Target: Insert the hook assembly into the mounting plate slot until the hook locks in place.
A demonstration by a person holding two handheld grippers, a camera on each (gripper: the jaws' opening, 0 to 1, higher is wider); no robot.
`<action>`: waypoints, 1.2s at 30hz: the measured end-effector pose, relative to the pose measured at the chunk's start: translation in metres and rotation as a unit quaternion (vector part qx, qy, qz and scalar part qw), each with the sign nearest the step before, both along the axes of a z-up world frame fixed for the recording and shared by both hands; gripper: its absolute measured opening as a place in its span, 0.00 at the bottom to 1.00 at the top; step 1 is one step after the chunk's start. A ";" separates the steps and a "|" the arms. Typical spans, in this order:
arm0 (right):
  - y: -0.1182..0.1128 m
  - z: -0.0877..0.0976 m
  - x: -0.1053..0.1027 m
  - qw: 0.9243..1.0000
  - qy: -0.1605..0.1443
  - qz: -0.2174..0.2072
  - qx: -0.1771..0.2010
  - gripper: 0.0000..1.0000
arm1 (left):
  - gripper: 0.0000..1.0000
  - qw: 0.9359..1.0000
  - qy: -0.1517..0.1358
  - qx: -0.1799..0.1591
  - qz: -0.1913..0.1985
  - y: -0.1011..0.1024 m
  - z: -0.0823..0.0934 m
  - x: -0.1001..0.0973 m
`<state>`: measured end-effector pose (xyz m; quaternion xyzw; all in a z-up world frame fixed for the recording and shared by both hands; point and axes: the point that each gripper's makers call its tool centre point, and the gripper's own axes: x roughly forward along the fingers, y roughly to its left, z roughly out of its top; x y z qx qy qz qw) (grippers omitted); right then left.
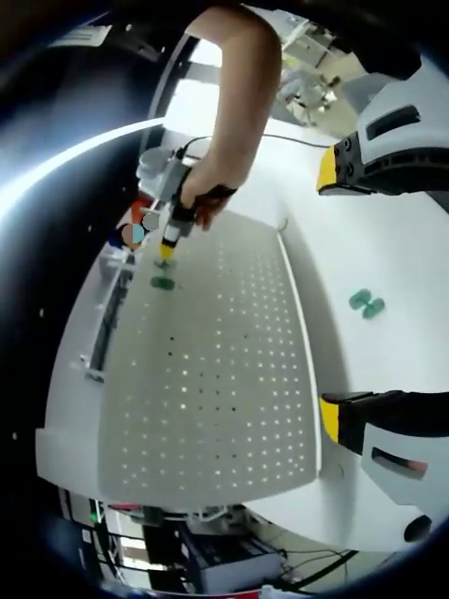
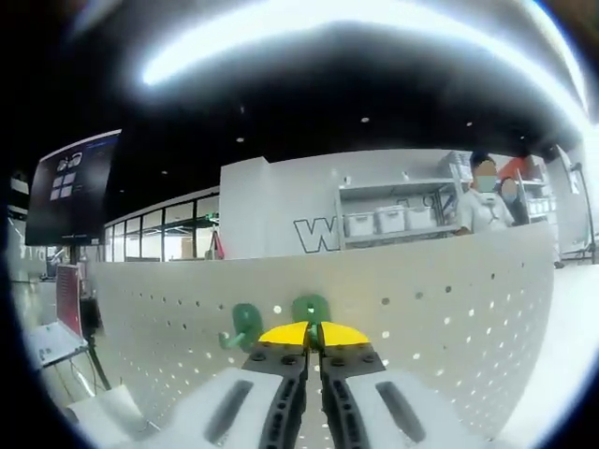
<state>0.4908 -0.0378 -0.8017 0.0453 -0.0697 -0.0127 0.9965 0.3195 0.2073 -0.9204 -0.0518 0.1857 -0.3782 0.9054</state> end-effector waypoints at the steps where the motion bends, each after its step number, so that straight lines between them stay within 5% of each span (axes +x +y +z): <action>1: 0.000 0.000 0.000 1.000 0.000 -0.001 -0.001 0.00 | 0.88 1.000 0.000 0.001 0.000 0.000 0.000 0.000; 30: -0.001 -0.004 0.004 1.000 -0.002 -0.017 -0.008 0.00 | 0.85 1.000 0.005 -0.008 0.008 0.007 -0.003 0.003; 36: 0.000 -0.004 0.005 0.999 0.002 -0.016 -0.034 0.00 | 0.84 1.000 0.007 -0.007 0.005 0.006 -0.004 0.003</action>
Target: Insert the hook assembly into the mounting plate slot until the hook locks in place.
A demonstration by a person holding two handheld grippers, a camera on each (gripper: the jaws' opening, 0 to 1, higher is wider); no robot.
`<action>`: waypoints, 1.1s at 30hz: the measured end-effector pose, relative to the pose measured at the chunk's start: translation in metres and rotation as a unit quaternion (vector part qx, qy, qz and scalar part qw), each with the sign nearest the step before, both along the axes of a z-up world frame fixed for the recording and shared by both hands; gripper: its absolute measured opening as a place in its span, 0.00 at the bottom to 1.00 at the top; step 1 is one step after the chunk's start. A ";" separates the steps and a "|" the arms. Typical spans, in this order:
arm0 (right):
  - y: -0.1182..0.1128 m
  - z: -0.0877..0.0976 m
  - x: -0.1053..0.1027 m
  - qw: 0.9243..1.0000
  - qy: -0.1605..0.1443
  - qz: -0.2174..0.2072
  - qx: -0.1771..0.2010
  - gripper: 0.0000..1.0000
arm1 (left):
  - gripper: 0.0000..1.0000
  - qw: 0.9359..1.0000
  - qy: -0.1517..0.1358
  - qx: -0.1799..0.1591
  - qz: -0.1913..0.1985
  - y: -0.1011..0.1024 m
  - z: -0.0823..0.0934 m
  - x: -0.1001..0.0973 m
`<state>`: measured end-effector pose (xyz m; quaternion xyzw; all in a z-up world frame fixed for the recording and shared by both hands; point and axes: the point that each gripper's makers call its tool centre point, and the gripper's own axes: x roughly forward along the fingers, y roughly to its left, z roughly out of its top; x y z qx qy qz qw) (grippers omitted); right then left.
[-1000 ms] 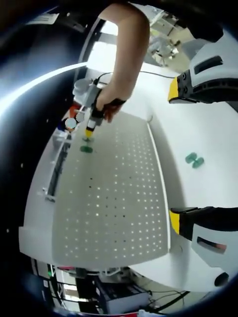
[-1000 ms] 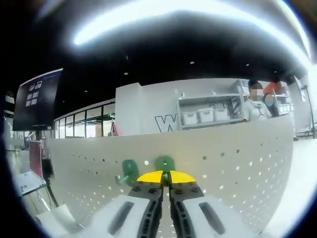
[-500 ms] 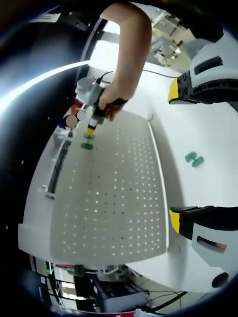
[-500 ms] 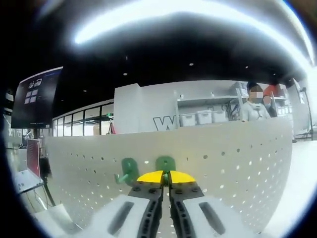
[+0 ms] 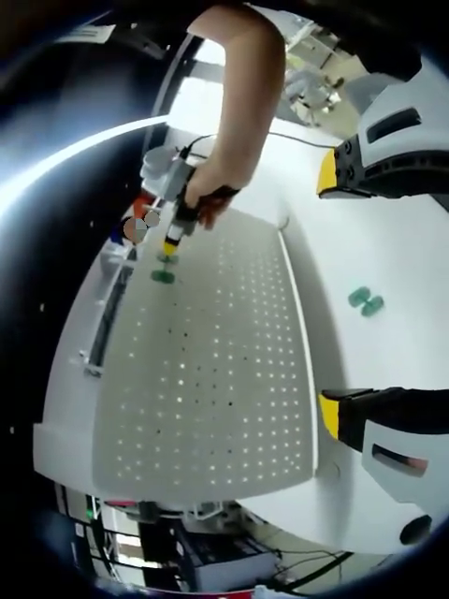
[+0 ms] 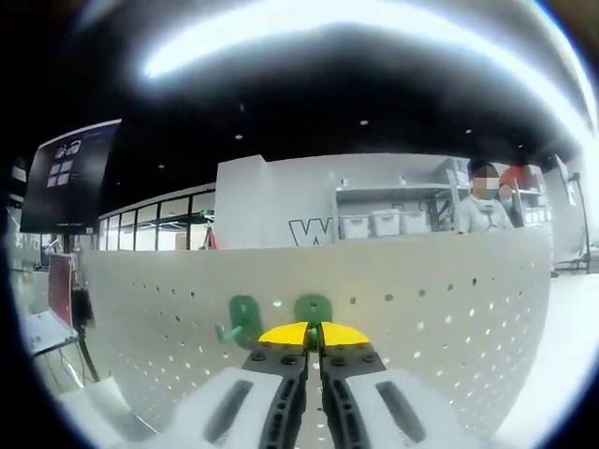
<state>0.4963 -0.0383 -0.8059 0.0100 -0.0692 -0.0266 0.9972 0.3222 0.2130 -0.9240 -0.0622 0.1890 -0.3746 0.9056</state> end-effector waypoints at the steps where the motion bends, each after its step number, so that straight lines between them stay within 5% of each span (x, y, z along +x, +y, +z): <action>1: 0.000 0.000 0.000 1.000 0.000 0.001 0.000 0.00 | 0.84 1.000 0.000 0.000 0.000 0.000 0.000 0.000; 20: 0.002 0.009 0.002 1.000 0.004 0.016 0.008 0.10 | 0.85 1.000 -0.004 0.017 -0.001 0.007 0.001 -0.001; 33: 0.000 0.046 -0.020 0.998 -0.021 0.039 0.044 0.12 | 0.86 1.000 -0.001 0.018 0.010 0.018 0.005 -0.004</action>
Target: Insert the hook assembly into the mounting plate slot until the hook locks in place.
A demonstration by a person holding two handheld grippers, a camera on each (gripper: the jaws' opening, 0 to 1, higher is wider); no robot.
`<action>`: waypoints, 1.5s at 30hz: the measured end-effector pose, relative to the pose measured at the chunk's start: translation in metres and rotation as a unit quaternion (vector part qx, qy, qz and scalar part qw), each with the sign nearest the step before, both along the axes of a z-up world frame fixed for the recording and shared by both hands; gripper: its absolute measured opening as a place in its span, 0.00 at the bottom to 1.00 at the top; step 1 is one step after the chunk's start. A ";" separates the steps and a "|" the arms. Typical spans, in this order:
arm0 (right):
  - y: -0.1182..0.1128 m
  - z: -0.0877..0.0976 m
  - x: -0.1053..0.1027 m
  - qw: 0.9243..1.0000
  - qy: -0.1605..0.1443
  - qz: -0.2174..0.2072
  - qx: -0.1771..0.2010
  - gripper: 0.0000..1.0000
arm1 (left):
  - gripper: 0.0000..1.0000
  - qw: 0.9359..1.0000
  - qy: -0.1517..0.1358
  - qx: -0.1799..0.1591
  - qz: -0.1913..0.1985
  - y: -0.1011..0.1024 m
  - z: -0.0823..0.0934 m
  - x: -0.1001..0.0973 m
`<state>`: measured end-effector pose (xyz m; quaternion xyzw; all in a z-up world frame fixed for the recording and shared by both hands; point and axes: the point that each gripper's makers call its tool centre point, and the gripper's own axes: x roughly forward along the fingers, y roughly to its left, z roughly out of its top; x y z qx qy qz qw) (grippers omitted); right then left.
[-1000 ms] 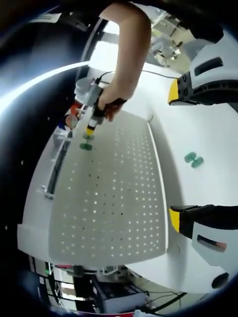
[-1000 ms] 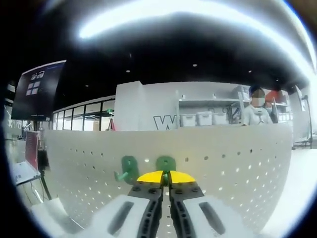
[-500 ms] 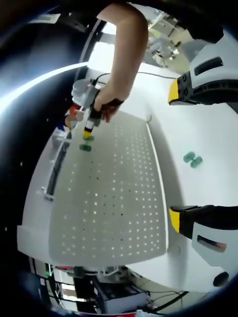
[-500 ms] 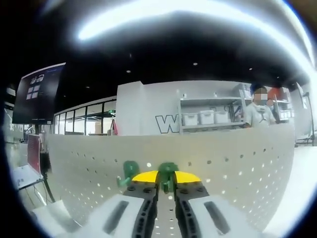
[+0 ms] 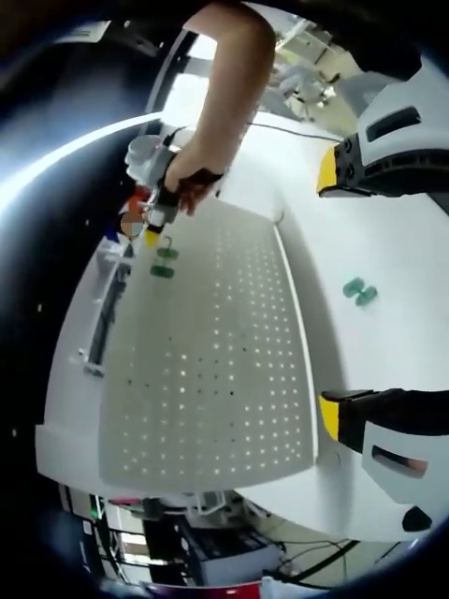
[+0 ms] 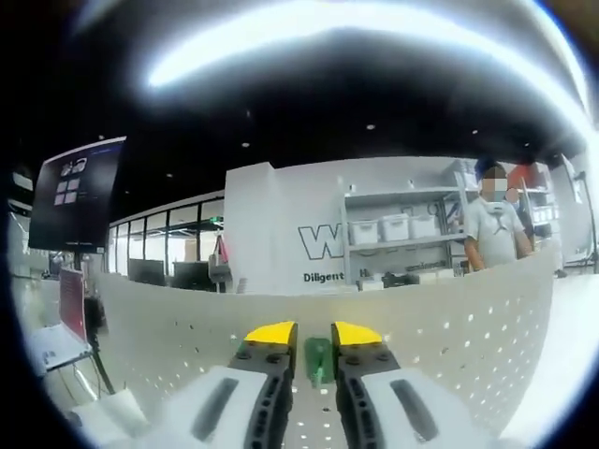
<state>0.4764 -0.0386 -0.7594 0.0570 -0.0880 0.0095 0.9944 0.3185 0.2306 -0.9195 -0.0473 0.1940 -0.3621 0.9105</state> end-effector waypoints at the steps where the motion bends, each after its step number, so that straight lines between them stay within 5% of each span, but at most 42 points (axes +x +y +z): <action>1: -0.001 0.004 -0.004 1.000 -0.003 0.002 0.000 0.13 | 0.86 1.000 0.000 0.000 0.002 0.001 0.000 0.000; 10: -0.005 0.011 -0.038 1.000 0.007 0.025 -0.005 0.15 | 0.86 1.000 -0.004 0.000 0.009 0.007 0.004 -0.001; 22: -0.008 -0.027 -0.079 0.996 0.059 0.042 -0.051 0.17 | 0.86 1.000 -0.003 0.000 -0.003 -0.003 0.002 -0.010; 32: 0.024 -0.091 -0.118 0.979 0.144 0.123 -0.073 0.20 | 0.89 1.000 0.003 0.008 -0.011 -0.004 0.000 -0.016; 41: 0.043 -0.143 -0.151 0.965 0.207 0.153 -0.051 0.22 | 0.89 1.000 0.013 0.013 -0.016 -0.005 -0.006 -0.025; 45: 0.047 -0.153 -0.161 0.962 0.217 0.156 -0.053 0.22 | 0.89 1.000 0.017 0.016 -0.017 -0.004 -0.010 -0.029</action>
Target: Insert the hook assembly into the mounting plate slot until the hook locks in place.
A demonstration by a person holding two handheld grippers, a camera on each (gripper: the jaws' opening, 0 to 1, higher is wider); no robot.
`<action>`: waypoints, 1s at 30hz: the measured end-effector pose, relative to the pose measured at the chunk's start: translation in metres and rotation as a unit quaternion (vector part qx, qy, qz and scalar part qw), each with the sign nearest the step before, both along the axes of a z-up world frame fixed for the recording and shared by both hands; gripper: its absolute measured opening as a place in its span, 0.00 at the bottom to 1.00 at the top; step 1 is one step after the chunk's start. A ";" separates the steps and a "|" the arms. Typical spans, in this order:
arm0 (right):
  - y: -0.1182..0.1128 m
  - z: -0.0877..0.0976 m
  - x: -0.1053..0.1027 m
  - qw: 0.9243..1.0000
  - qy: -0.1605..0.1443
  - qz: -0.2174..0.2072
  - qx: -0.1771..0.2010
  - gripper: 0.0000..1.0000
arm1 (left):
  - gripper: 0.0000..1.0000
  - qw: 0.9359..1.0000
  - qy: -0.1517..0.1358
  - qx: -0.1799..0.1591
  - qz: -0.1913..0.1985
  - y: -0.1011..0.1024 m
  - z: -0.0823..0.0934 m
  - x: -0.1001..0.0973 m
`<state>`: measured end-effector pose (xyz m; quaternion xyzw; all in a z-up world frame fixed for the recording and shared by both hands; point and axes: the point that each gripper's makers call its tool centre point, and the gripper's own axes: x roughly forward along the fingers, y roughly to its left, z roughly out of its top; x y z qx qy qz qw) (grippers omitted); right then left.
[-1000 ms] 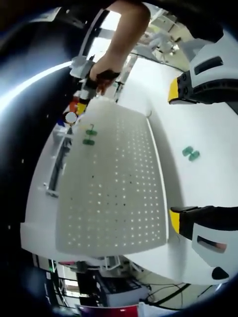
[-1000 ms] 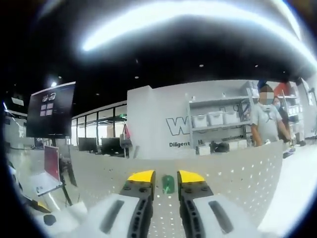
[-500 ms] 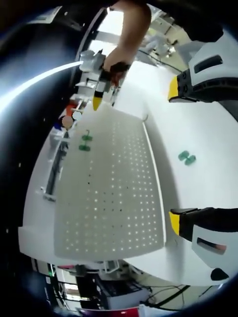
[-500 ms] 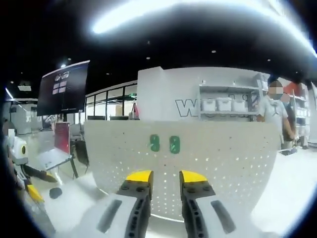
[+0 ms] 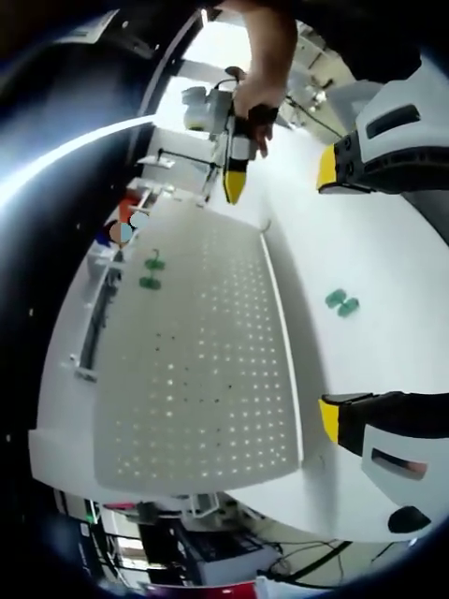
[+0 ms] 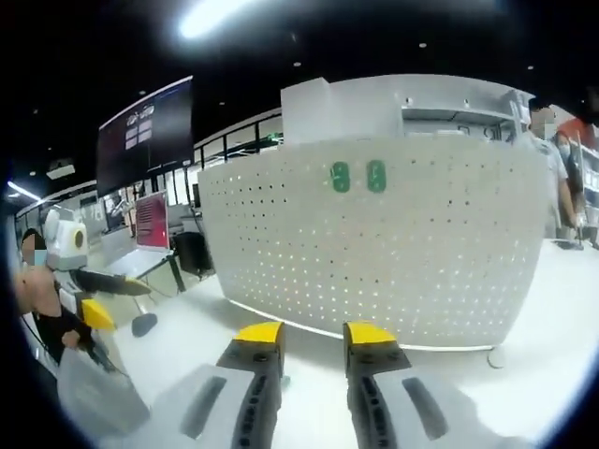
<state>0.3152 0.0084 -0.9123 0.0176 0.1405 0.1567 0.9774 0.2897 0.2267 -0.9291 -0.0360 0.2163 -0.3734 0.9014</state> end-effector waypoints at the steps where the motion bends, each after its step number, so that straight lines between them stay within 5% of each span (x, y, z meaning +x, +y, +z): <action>1: 0.001 -0.002 -0.002 1.000 0.003 0.001 0.001 0.22 | 0.89 1.000 0.002 0.001 0.000 0.000 -0.001 -0.001; 9: 0.012 -0.026 -0.024 0.999 0.037 0.016 -0.003 0.22 | 0.88 0.999 0.035 -0.013 -0.006 -0.001 -0.016 -0.012; 30: 0.037 -0.089 -0.070 0.993 0.109 0.051 -0.008 0.23 | 0.86 0.996 0.085 0.017 -0.010 -0.002 -0.063 -0.030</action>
